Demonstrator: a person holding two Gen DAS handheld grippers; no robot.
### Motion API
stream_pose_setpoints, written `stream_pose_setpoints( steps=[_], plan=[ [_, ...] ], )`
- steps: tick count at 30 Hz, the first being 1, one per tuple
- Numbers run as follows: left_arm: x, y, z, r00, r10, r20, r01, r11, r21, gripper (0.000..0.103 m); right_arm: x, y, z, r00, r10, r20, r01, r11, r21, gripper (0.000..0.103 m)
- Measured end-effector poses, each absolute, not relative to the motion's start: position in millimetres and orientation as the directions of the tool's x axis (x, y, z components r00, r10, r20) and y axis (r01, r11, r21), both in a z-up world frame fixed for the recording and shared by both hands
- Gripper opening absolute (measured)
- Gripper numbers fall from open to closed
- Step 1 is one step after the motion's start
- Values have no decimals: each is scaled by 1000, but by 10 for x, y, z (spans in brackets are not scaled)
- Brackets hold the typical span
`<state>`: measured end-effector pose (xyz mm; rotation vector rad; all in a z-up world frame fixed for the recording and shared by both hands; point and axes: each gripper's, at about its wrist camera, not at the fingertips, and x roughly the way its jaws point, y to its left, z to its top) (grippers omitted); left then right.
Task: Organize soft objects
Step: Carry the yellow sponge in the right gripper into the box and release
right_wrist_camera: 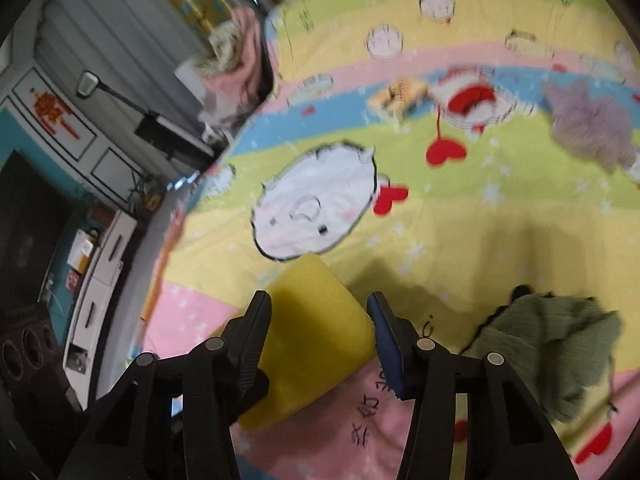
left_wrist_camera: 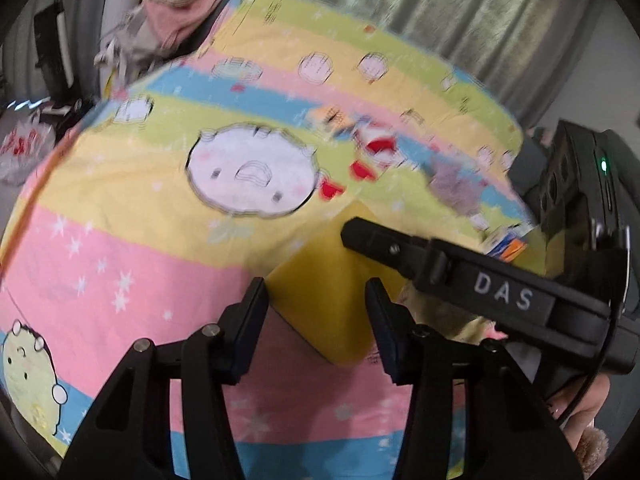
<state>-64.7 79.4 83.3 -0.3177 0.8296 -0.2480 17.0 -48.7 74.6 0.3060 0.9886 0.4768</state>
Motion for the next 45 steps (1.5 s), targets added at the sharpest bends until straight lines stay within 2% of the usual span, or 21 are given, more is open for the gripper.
stream_pose_setpoints(
  steps=[8, 17, 21, 27, 32, 40, 45],
  plan=[
    [-684, 286, 1346, 697, -442, -565, 237, 885, -400, 48, -230, -1014, 1411, 642, 470, -605, -214, 869, 447, 53],
    [-482, -1033, 1672, 628, -556, -545, 434, 831, -347, 48, -566, -2303, 1757, 785, 339, -518, -27, 855, 518, 53],
    [-394, -1653, 1710, 564, -625, -539, 533, 775, -341, 48, -736, -2886, 1847, 848, 236, -475, 69, 839, 540, 53],
    [-298, -2396, 1650, 466, -690, -555, 633, 698, -336, 48, -943, -3594, 1805, 886, 68, -458, 231, 793, 564, 53],
    [-164, -2799, 1460, 395, -693, -603, 649, 675, -350, 48, -939, -3967, 1670, 862, -47, -505, 368, 743, 559, 53],
    [-105, -3103, 1247, 385, -603, -699, 654, 713, -255, 48, -792, -4295, 1262, 776, -41, -630, 492, 665, 562, 53],
    [-53, -3139, 1086, 360, -582, -729, 640, 723, -262, 48, -734, -4392, 1074, 732, -19, -681, 534, 637, 556, 53]
  ],
)
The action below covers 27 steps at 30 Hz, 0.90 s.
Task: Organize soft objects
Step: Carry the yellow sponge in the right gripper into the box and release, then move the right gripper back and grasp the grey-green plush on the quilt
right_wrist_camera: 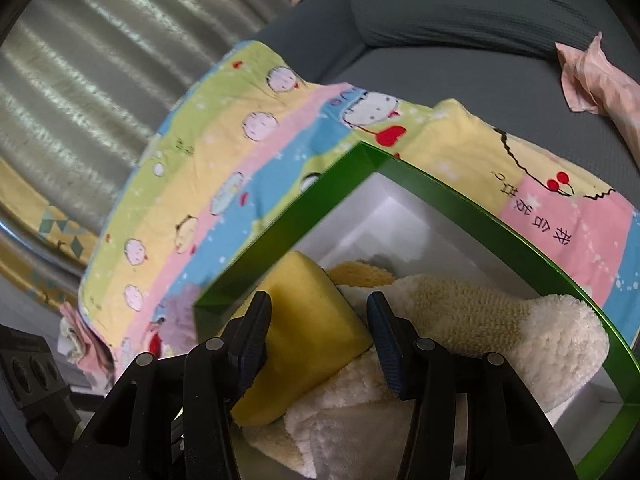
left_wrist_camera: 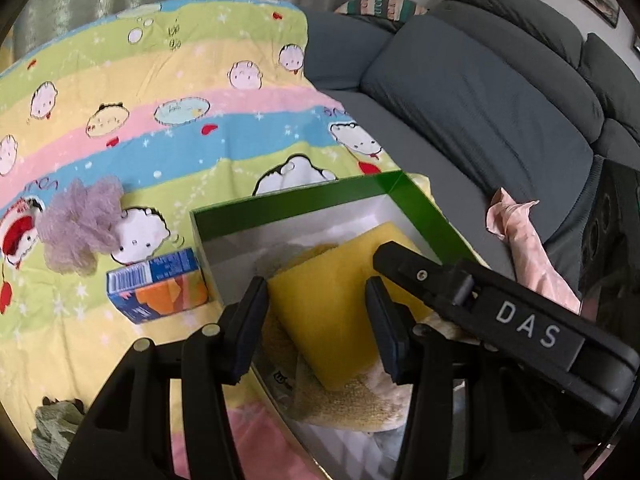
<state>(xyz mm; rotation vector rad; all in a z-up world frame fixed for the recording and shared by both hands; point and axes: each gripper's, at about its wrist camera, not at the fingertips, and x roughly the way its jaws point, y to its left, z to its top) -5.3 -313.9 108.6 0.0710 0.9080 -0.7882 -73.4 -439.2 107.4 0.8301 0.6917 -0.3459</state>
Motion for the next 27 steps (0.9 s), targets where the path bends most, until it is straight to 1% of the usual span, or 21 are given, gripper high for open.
stream_pose_setpoints(
  steps=[5, 7, 9, 10, 11, 14, 16, 19, 23, 27],
  plan=[
    [-97, -3110, 1143, 378, -573, -727, 636, 731, -246, 52, -748, -4395, 1046, 730, -19, -684, 537, 634, 556, 53],
    [-133, -3044, 1206, 380, -581, -720, 641, 727, -248, 56, -755, -4395, 1060, 739, -21, -674, 530, 636, 562, 59],
    [-187, -2930, 1282, 392, -598, -699, 640, 723, -259, 73, -797, -4366, 1112, 756, -31, -654, 515, 645, 565, 71],
    [-227, -2829, 1331, 407, -605, -685, 634, 726, -265, 76, -831, -4344, 1152, 770, -39, -637, 505, 649, 570, 74],
    [-253, -2773, 1360, 416, -607, -677, 630, 730, -267, 79, -877, -4324, 1196, 785, -50, -617, 493, 653, 575, 79],
    [-342, -2497, 1448, 457, -602, -655, 608, 749, -265, 82, -1024, -4255, 1345, 831, -89, -549, 459, 668, 586, 80],
    [-398, -2253, 1480, 486, -586, -648, 582, 770, -261, 83, -1092, -4225, 1410, 846, -104, -523, 449, 669, 593, 81],
    [-466, -1854, 1484, 532, -551, -643, 526, 810, -258, 85, -1147, -4153, 1477, 871, -92, -483, 412, 673, 614, 83],
    [-524, -1254, 1400, 594, -472, -651, 413, 874, -257, 86, -1074, -3905, 1550, 874, -45, -484, 366, 717, 594, 83],
    [-589, -651, 1218, 624, -366, -690, 283, 929, -237, 86, -945, -3529, 1606, 861, 15, -508, 302, 788, 536, 84]
  ],
)
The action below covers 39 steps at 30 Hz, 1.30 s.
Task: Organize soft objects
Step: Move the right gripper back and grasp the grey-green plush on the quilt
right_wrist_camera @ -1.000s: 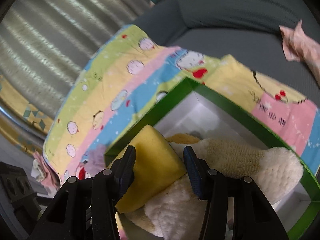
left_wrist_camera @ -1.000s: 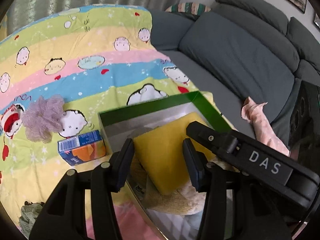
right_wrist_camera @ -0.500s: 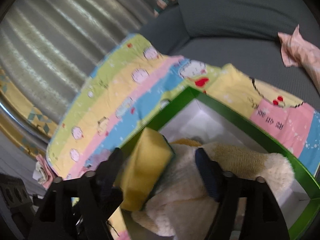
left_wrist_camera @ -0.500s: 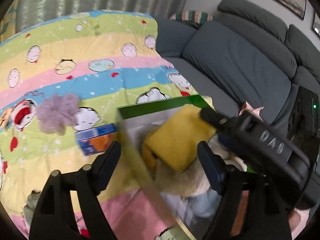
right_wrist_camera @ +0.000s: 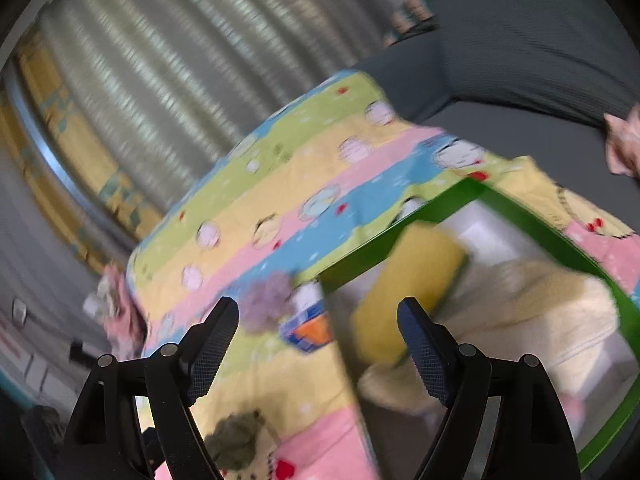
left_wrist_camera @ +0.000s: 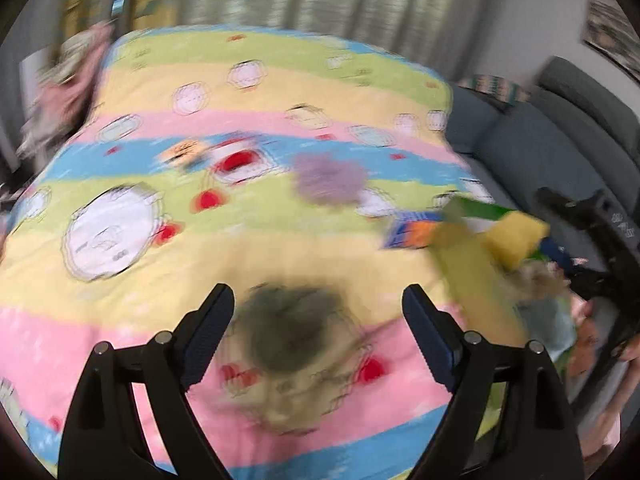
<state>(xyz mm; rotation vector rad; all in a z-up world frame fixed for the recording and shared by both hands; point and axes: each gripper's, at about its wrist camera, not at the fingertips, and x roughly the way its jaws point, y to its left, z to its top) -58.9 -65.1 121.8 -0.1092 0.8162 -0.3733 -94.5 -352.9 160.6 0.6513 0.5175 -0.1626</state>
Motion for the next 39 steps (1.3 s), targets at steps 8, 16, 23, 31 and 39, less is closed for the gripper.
stream_pose_setpoints(
  steps=[8, 16, 23, 31, 39],
  plan=[
    [-598, 33, 585, 553, -355, -754, 102, 927, -361, 85, -487, -2581, 1417, 745, 262, -613, 86, 874, 477, 86],
    [-606, -142, 601, 558, -423, -714, 179, 902, -394, 82, -159, -1932, 914, 584, 345, -734, 40, 892, 451, 85],
    [-489, -276, 430, 504, -466, -727, 185, 881, -436, 28, -56, -1764, 625, 504, 375, -778, 41, 889, 455, 59],
    [-422, -479, 290, 485, -477, -733, 199, 876, -439, 16, -23, -1728, 410, 439, 422, -793, 28, 876, 482, 47],
    [-485, -580, 373, 485, -511, -710, 250, 859, -447, 13, -137, -1880, 358, 427, 520, -740, 47, 804, 592, 32]
  ],
)
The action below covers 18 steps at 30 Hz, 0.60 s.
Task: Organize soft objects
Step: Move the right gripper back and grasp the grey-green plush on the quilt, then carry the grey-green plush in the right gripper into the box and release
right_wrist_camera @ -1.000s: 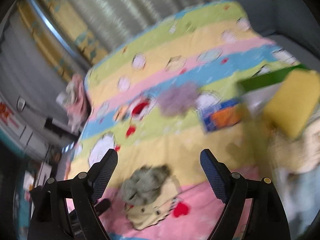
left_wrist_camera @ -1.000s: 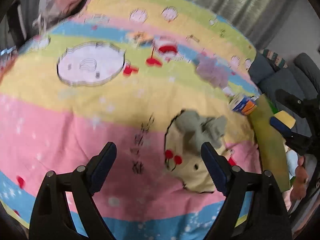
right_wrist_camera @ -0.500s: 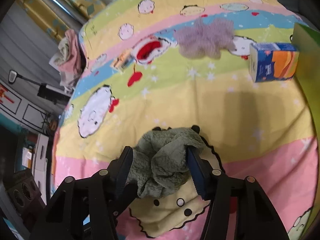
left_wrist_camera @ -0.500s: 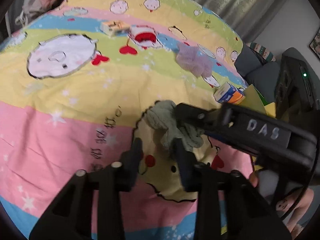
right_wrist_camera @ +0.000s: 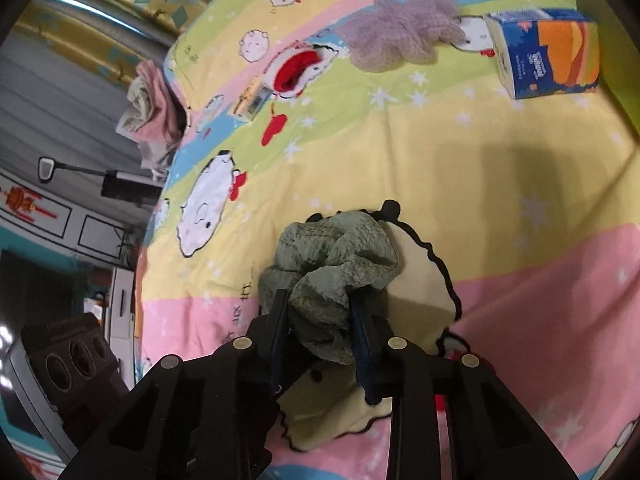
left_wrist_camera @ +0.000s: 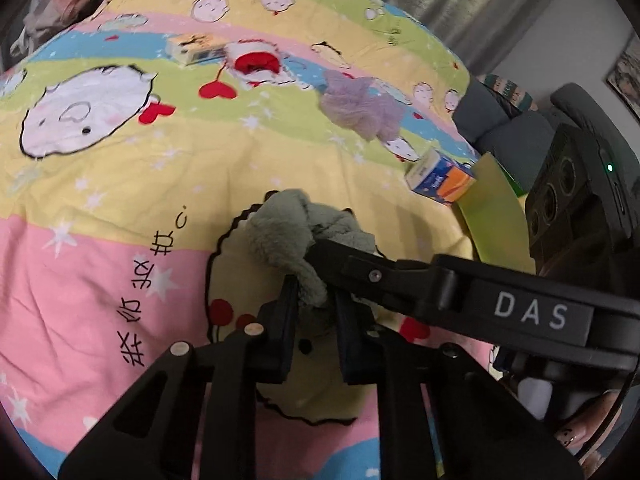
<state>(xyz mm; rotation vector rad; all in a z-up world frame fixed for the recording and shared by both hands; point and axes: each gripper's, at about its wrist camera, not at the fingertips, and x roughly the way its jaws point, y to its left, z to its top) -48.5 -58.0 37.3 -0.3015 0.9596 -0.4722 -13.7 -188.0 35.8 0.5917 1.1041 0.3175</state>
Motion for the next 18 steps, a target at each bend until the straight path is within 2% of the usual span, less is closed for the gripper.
stream_pose_setpoints(
  steps=[8, 14, 18],
  plan=[
    [-595, -874, 955, 531, -584, -615, 395, 812, -430, 12, -345, -2031, 848, 552, 485, -678, -3, 815, 580, 32],
    [-693, -1424, 1418, 533, -650, -542, 548, 753, -364, 12, -589, -2518, 1328, 713, 448, -540, -17, 780, 625, 32],
    [-735, -1892, 1567, 479, -712, -514, 646, 682, -343, 12, -840, -2986, 1558, 807, 347, -477, 40, 774, 632, 32]
  ],
)
